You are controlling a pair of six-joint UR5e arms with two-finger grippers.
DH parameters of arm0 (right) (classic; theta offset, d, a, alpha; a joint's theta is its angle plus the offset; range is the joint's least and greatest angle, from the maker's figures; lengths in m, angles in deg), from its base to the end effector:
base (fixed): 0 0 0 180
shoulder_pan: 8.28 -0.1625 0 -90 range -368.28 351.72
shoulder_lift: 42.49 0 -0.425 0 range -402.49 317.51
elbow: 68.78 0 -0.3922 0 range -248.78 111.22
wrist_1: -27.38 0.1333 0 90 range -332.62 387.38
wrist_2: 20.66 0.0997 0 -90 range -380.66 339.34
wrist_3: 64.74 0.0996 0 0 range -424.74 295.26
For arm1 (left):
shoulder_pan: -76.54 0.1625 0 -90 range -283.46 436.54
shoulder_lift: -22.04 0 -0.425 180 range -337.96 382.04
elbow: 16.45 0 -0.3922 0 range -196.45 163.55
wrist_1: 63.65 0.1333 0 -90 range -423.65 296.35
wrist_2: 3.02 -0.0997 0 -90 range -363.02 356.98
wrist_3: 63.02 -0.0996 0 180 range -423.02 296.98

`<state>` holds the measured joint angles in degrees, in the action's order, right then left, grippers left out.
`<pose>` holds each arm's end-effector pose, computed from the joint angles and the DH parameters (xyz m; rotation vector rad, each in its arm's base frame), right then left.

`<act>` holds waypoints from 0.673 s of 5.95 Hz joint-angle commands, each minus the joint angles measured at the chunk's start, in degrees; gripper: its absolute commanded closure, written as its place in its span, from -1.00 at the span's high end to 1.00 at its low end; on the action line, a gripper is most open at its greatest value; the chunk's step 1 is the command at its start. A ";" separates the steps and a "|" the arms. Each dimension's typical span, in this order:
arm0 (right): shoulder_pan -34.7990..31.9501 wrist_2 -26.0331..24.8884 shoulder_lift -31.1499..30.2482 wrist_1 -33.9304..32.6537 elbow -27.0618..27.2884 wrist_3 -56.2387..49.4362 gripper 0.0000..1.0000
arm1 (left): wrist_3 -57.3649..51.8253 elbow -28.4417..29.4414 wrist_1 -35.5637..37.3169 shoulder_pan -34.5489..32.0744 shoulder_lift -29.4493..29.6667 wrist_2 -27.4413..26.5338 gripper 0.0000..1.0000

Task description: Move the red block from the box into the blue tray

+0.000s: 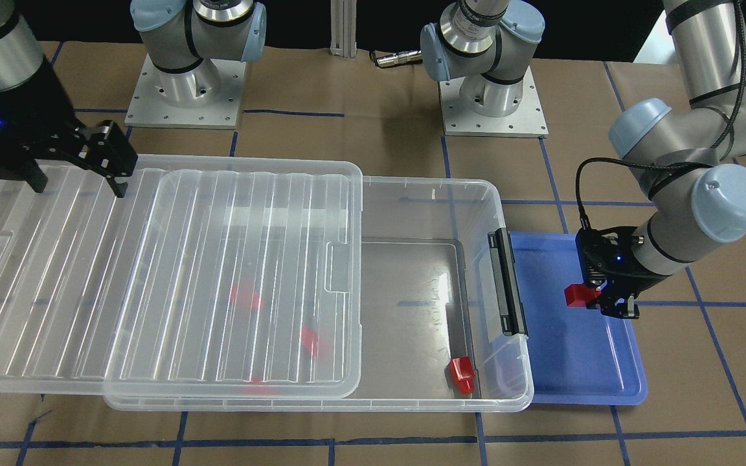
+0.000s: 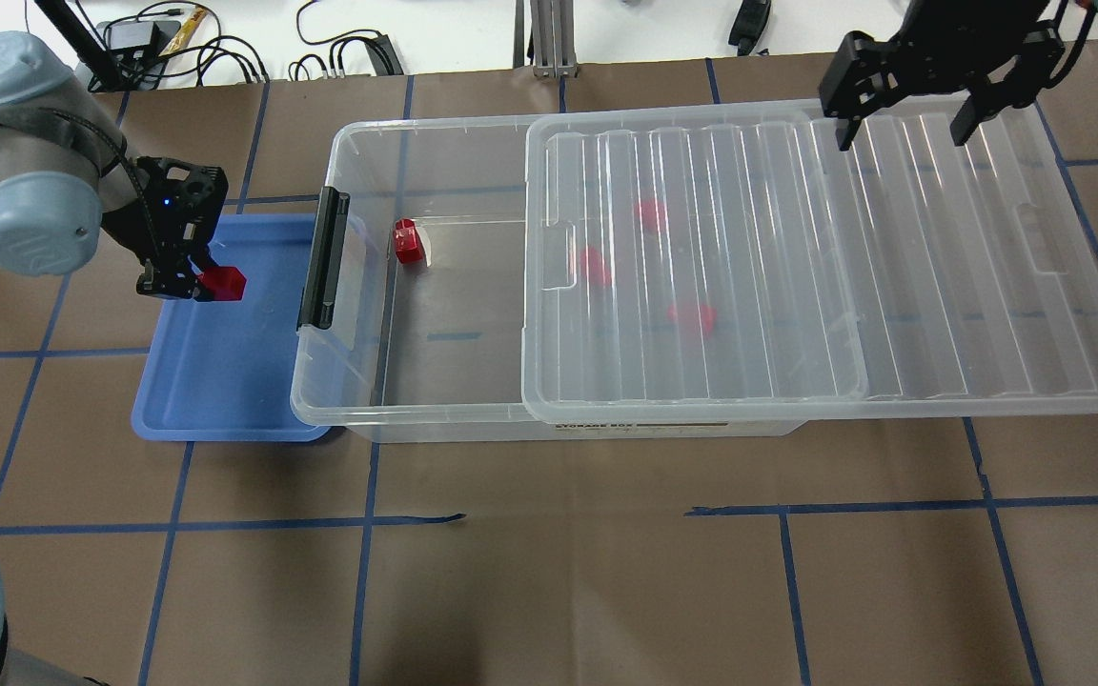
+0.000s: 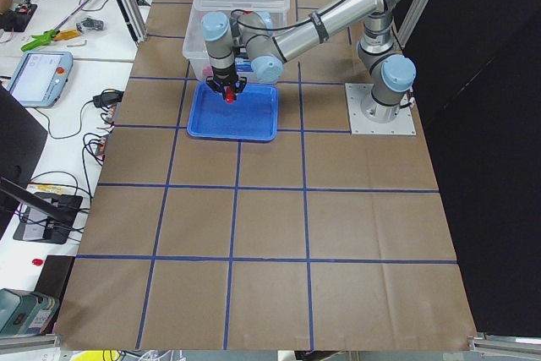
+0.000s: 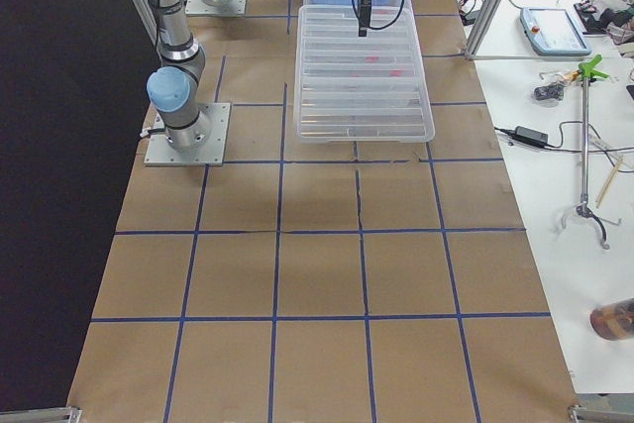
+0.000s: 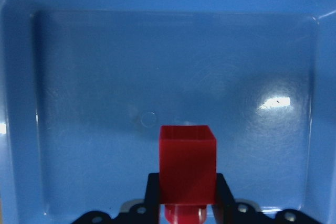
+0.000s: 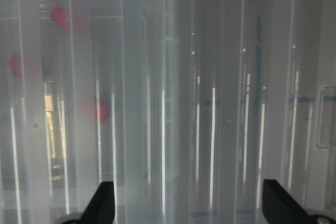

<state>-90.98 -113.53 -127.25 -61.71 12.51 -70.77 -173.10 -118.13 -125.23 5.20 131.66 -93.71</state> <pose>0.0594 -0.5463 0.5145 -0.0359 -3.0859 0.0595 0.0580 -0.5846 0.2546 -2.2201 -2.1651 -0.0506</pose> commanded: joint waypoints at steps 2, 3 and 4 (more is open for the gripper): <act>16.47 -1.27 3.97 -0.91 0.27 -17.13 1.00 | -0.14 -6.69 8.49 0.07 4.19 0.60 -0.74; 21.57 -1.35 6.34 -3.35 0.44 -22.04 1.00 | -0.14 -6.25 7.54 0.07 4.28 0.17 0.95; 25.71 -1.79 8.63 -6.16 0.97 -25.13 1.00 | 0.30 -5.99 5.87 -0.46 2.98 0.17 0.97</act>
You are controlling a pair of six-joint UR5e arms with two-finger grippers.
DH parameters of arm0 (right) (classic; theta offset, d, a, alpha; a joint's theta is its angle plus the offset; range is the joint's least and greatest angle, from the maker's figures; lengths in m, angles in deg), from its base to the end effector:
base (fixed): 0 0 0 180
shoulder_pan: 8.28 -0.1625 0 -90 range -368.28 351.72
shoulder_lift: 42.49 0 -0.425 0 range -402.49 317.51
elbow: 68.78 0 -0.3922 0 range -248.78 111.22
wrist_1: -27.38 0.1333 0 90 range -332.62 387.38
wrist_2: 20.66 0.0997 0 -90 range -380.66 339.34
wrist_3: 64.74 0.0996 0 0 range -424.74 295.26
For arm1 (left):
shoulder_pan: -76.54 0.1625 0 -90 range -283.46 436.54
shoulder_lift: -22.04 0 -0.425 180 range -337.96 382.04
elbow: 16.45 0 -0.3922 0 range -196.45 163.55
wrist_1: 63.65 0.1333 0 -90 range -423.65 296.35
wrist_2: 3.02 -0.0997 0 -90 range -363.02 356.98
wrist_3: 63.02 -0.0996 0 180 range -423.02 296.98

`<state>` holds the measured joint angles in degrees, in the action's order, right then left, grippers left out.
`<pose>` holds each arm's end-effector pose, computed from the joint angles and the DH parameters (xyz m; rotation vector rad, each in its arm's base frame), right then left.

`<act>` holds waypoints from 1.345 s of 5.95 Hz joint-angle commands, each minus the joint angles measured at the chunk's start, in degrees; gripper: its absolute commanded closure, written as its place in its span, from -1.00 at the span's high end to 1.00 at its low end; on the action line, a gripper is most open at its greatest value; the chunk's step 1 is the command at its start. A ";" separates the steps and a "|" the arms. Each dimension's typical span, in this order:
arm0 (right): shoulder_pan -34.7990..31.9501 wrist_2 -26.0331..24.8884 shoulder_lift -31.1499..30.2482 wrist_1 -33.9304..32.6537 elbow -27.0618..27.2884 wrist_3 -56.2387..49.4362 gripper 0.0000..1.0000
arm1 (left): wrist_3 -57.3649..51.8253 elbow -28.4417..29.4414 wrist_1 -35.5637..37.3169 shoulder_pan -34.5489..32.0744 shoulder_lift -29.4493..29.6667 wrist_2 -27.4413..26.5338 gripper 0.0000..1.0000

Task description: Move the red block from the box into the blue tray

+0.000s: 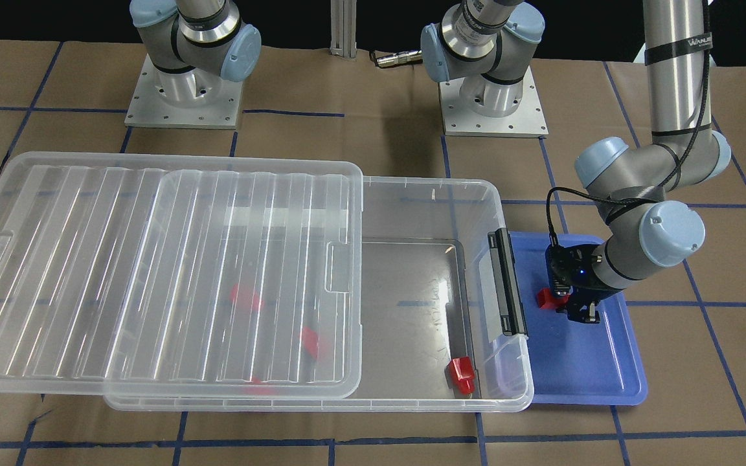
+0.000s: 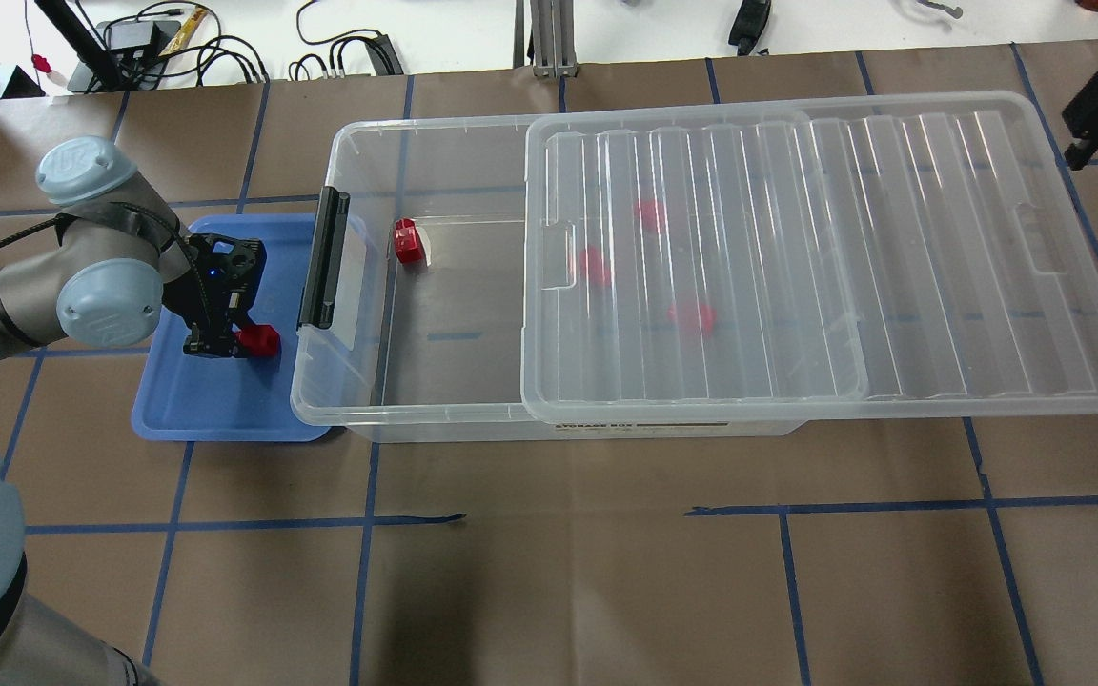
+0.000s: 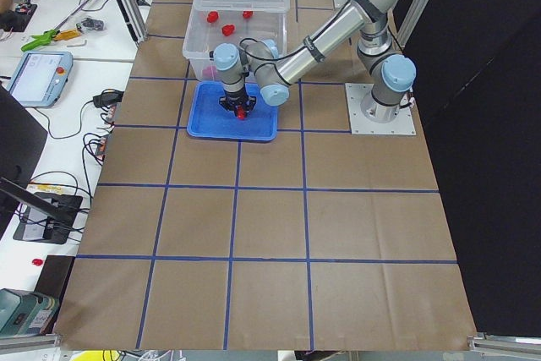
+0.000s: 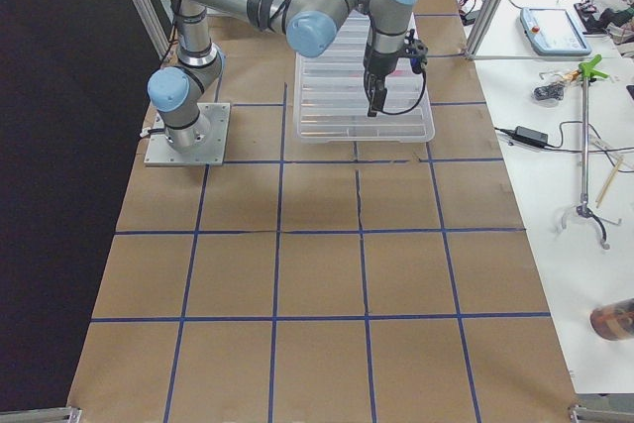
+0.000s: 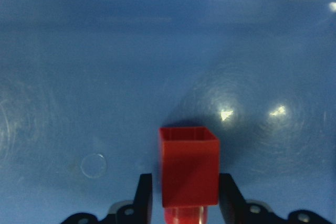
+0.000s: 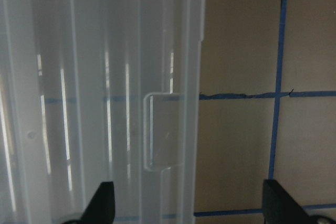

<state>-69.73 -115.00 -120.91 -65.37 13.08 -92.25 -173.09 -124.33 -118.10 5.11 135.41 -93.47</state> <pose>-0.1645 -0.5655 0.4548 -0.0272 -3.0794 -0.0712 0.0504 -0.5662 0.1850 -2.1883 -2.1309 -0.0767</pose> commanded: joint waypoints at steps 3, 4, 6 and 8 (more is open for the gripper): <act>9.86 -0.41 4.61 -15.15 10.21 -4.13 1.00 | 10.28 14.56 -31.48 -4.92 -12.80 0.19 0.97; 9.86 -0.32 3.47 -14.40 12.08 -3.17 1.00 | 16.06 20.63 -40.91 -7.46 -14.65 0.19 0.97; 9.51 -0.06 0.05 -13.87 15.85 0.17 1.00 | 23.72 24.12 -46.27 -12.13 -17.91 0.62 0.97; 9.24 0.64 -2.51 -13.87 18.25 1.31 1.00 | 38.03 23.24 -46.19 -14.85 -18.62 0.01 0.97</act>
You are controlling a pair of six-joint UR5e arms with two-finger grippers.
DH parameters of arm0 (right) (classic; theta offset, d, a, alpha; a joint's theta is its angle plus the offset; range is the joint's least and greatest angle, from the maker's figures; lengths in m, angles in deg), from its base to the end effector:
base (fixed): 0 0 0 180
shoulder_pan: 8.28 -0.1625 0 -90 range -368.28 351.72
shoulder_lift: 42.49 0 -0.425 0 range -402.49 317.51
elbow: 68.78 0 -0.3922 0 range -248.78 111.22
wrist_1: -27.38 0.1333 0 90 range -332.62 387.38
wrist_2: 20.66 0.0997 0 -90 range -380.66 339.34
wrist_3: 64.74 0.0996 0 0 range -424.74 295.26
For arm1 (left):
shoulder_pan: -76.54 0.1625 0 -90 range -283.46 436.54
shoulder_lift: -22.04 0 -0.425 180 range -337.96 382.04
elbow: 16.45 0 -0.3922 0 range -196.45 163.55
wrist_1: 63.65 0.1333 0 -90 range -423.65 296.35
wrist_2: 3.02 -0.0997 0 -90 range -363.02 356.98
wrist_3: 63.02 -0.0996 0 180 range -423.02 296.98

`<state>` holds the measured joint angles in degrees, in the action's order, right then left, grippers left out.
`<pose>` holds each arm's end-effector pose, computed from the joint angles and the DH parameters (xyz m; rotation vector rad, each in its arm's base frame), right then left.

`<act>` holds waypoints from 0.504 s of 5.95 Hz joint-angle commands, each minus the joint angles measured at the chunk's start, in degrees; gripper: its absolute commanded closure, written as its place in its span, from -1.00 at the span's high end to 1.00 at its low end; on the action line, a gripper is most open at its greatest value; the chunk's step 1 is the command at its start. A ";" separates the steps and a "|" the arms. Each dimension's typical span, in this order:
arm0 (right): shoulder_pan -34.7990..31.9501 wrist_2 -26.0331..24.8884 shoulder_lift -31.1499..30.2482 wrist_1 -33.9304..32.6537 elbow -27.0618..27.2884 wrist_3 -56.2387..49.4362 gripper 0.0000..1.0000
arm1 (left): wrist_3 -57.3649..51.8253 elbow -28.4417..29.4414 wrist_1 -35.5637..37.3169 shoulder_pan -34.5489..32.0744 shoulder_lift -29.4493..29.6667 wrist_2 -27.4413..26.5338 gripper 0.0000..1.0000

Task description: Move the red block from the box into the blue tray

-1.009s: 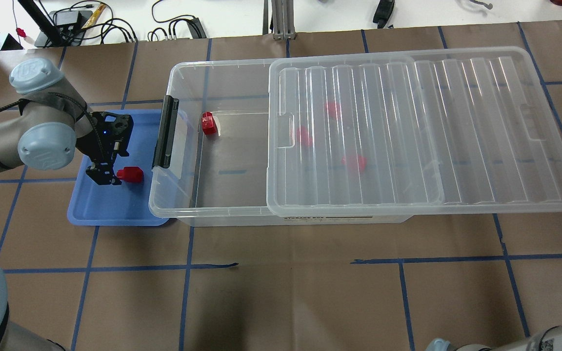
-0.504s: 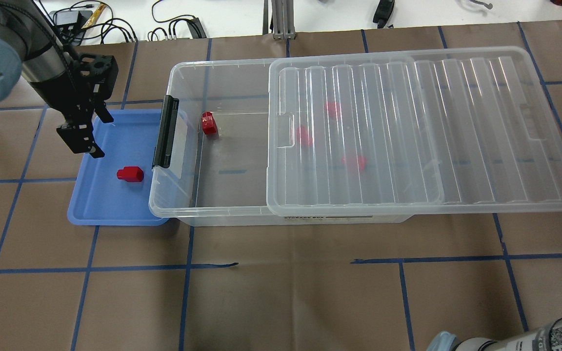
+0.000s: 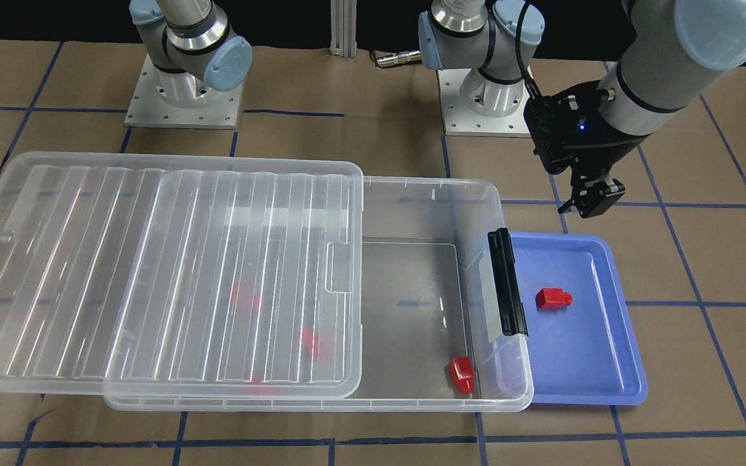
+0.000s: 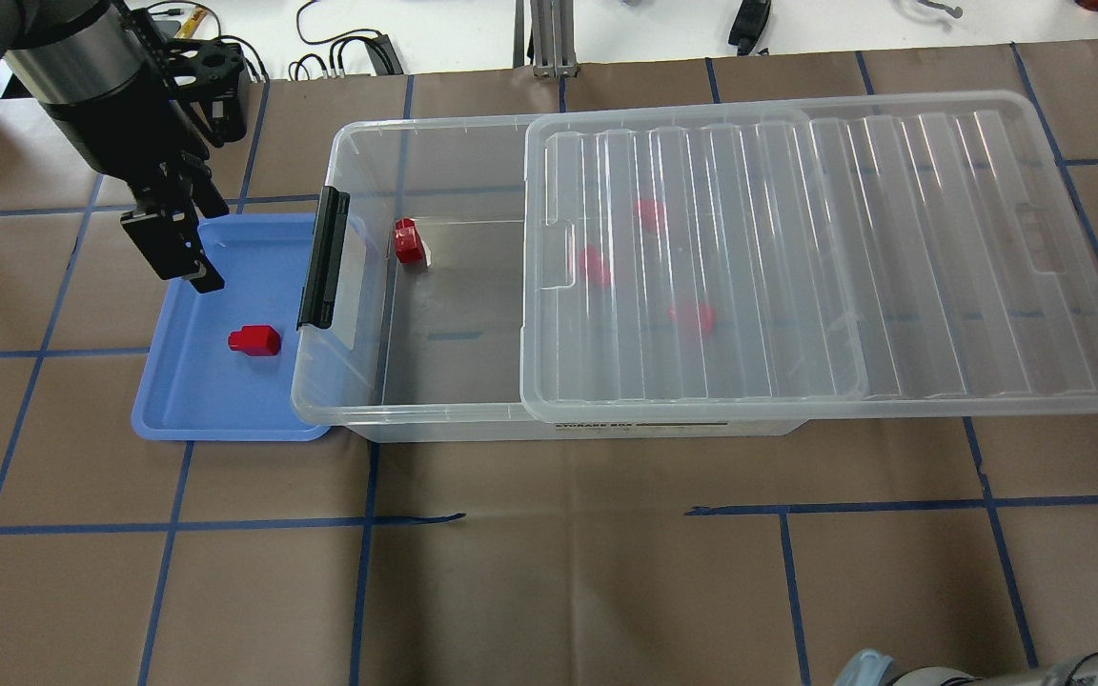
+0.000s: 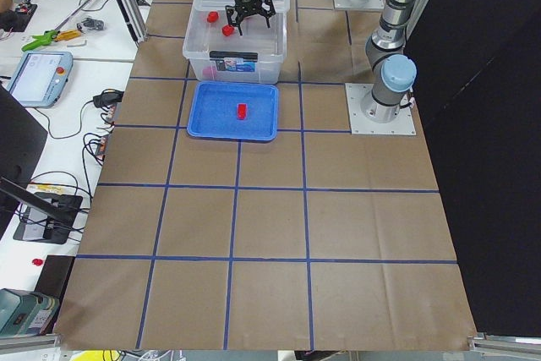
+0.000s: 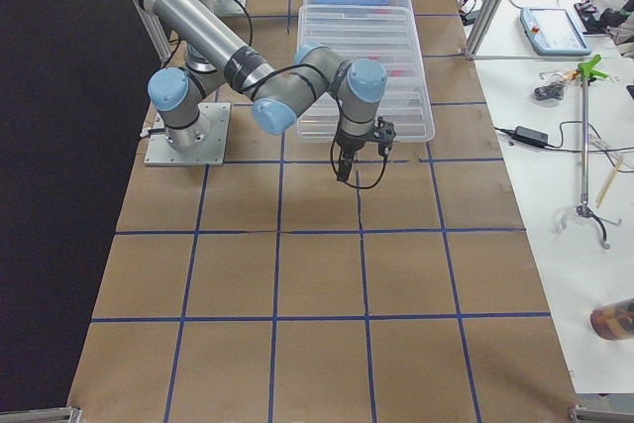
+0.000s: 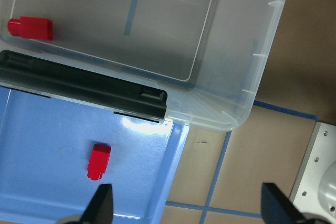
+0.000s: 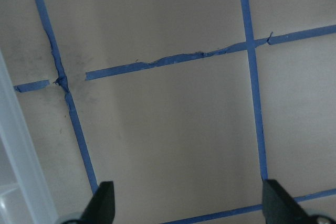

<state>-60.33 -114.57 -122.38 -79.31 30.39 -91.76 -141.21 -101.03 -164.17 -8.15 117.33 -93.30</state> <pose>-0.2323 -0.5035 0.3476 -0.2934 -3.0923 -0.1162 -0.0849 -0.5216 0.4706 -1.7928 -2.4270 -0.2096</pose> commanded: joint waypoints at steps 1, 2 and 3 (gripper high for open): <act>-0.33 0.30 -1.06 0.08 0.93 0.92 1.00 | 18.56 -0.23 -0.29 -2.92 -1.33 -0.07 0.97; -0.42 0.30 -1.06 0.08 0.93 0.92 1.00 | 31.13 -0.15 0.05 -3.63 -2.21 0.19 0.97; -0.42 0.39 -1.06 0.08 0.93 0.92 1.00 | 43.44 -0.41 0.49 -4.24 -4.13 -0.15 0.97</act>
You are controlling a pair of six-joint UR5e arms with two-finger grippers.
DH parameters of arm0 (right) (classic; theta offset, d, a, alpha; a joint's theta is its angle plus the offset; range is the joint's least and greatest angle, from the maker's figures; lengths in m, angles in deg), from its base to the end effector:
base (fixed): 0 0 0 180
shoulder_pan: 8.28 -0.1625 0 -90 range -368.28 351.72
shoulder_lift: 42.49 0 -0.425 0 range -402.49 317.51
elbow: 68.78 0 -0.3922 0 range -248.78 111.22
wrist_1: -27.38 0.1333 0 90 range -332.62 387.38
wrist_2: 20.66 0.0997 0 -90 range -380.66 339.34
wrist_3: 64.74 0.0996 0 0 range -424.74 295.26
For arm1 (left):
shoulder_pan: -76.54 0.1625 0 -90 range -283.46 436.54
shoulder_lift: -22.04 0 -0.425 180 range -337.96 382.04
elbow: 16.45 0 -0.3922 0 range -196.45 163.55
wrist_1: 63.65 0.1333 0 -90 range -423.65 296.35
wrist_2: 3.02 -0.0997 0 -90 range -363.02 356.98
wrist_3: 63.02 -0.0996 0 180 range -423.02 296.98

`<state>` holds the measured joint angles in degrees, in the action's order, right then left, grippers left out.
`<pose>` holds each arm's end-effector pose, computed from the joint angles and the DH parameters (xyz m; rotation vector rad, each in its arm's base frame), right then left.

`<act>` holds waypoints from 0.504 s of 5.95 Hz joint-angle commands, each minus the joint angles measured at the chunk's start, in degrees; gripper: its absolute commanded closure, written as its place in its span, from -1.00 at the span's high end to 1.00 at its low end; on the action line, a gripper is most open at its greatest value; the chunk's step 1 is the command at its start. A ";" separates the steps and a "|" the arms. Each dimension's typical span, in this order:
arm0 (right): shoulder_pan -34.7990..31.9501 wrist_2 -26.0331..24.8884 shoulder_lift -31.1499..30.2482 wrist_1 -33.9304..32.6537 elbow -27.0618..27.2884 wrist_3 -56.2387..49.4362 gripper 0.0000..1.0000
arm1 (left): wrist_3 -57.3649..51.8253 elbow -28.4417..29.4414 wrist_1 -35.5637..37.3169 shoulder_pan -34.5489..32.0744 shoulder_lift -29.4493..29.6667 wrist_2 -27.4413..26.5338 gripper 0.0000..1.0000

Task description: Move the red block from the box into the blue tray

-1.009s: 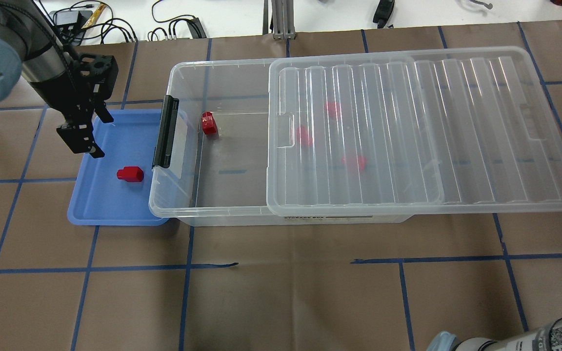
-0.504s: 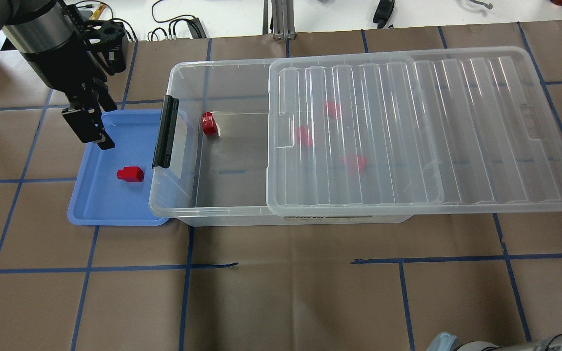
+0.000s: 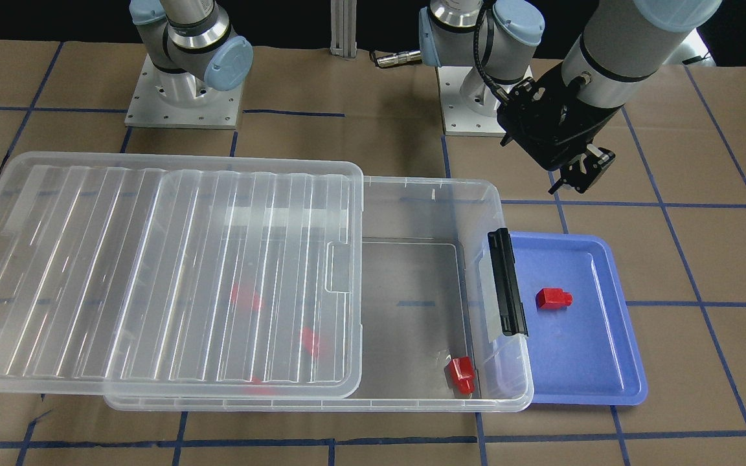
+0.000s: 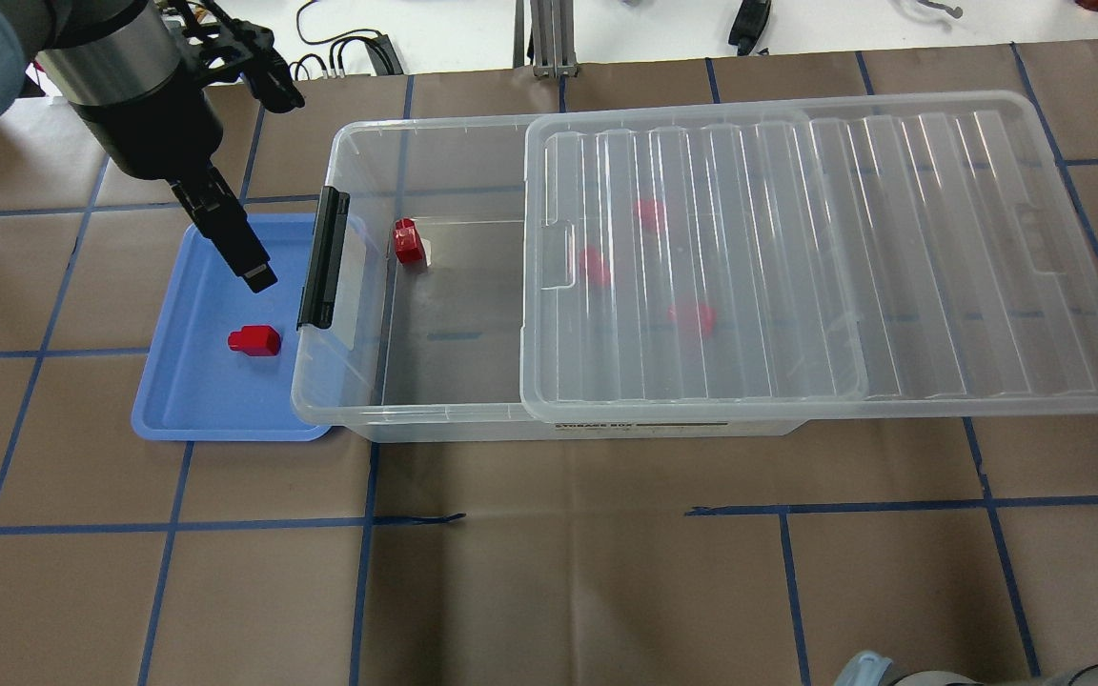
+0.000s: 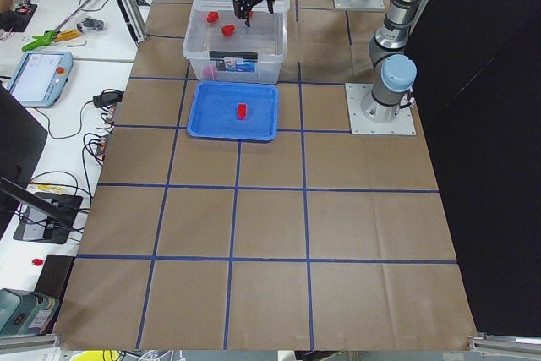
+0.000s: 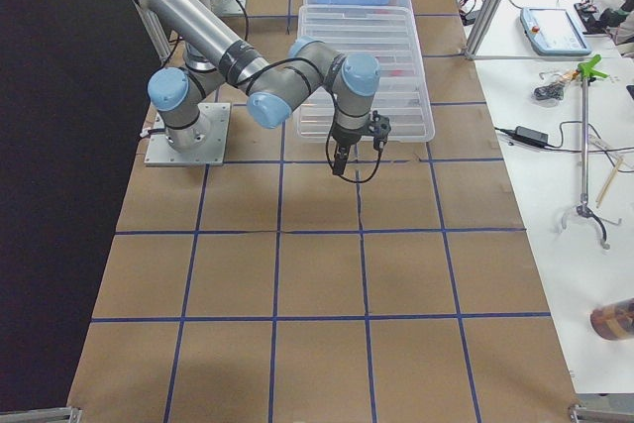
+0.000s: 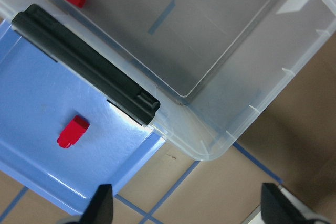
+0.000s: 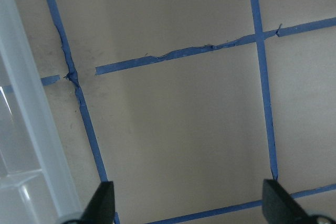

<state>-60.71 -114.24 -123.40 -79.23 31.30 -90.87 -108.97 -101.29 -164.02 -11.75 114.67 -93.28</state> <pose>-0.2241 -0.4998 0.3496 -0.3078 -3.0949 -0.1103 -0.1180 -0.5002 0.4921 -1.1618 -2.8571 -0.1962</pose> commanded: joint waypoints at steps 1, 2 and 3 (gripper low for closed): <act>-0.56 -0.02 0.14 -0.09 0.11 0.02 1.00 | 21.59 -0.58 0.43 -0.65 -2.79 -0.26 0.97; -0.66 -0.02 0.05 -0.26 0.29 0.02 1.00 | 30.74 -0.68 2.09 -0.73 -3.59 -0.35 0.97; -0.74 0.07 0.22 -0.18 0.29 0.02 1.00 | 40.14 -0.94 4.45 -0.65 -4.38 -0.26 0.97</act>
<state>-61.34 -114.24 -123.26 -79.42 31.54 -90.84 -78.12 -102.00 -161.58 -12.43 111.13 -93.57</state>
